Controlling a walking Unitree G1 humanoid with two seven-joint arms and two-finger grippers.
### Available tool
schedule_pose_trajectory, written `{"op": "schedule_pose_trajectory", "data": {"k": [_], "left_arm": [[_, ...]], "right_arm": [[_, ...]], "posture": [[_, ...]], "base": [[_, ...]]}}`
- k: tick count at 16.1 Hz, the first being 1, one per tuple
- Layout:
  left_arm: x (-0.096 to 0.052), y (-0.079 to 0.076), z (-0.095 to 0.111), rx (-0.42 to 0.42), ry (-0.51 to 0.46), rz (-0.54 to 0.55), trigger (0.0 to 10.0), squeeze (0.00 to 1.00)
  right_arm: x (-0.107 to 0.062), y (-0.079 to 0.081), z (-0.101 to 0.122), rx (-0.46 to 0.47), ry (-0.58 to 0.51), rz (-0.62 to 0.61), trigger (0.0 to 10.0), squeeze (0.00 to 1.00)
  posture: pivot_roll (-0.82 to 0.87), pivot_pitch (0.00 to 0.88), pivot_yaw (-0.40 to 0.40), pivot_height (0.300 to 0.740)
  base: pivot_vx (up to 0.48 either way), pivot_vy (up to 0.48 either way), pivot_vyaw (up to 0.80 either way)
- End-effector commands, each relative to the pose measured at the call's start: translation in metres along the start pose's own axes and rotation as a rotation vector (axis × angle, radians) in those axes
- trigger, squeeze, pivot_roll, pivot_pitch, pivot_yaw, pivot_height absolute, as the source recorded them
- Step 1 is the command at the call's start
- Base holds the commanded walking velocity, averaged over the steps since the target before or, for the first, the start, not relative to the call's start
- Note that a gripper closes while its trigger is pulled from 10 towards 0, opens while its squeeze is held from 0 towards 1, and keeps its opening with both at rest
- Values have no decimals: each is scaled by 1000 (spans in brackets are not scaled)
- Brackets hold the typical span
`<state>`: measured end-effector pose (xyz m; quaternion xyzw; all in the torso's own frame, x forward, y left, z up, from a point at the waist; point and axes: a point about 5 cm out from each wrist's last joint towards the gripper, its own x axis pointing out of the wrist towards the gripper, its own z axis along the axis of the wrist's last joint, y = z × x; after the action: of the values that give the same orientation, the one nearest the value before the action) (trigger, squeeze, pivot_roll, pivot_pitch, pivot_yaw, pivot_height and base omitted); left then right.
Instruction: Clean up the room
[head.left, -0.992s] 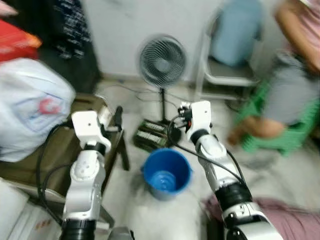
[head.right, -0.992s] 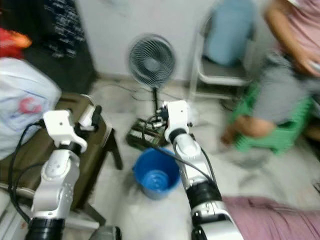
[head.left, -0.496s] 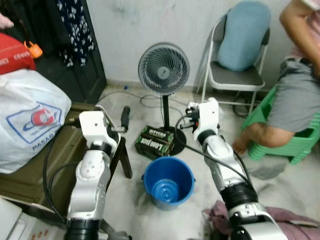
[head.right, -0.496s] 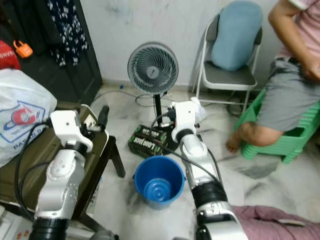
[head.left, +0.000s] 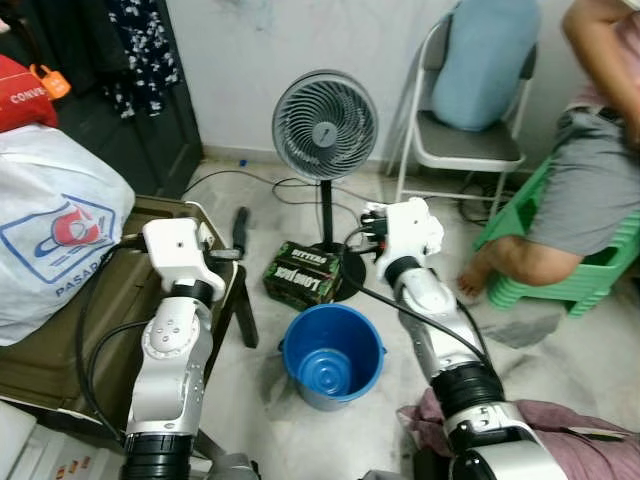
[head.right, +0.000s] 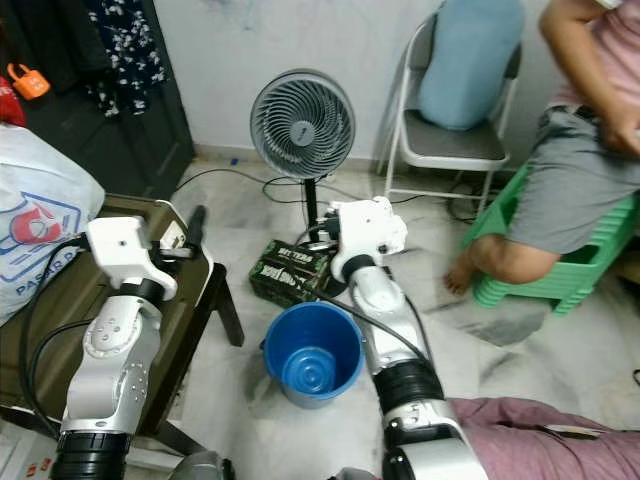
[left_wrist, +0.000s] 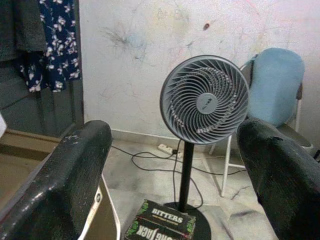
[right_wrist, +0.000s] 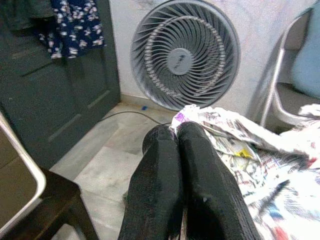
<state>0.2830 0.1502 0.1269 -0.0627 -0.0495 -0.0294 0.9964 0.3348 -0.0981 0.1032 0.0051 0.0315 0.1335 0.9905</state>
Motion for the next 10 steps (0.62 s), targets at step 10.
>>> {"op": "schedule_pose_trajectory", "data": {"k": [10], "left_arm": [[0,0,2,-3,-9,-19,10000,0]], "right_arm": [[4,2,4,1,-5,-8,10000,0]], "posture": [[-19,0,-23,740]], "base": [[266,0,-89]]}}
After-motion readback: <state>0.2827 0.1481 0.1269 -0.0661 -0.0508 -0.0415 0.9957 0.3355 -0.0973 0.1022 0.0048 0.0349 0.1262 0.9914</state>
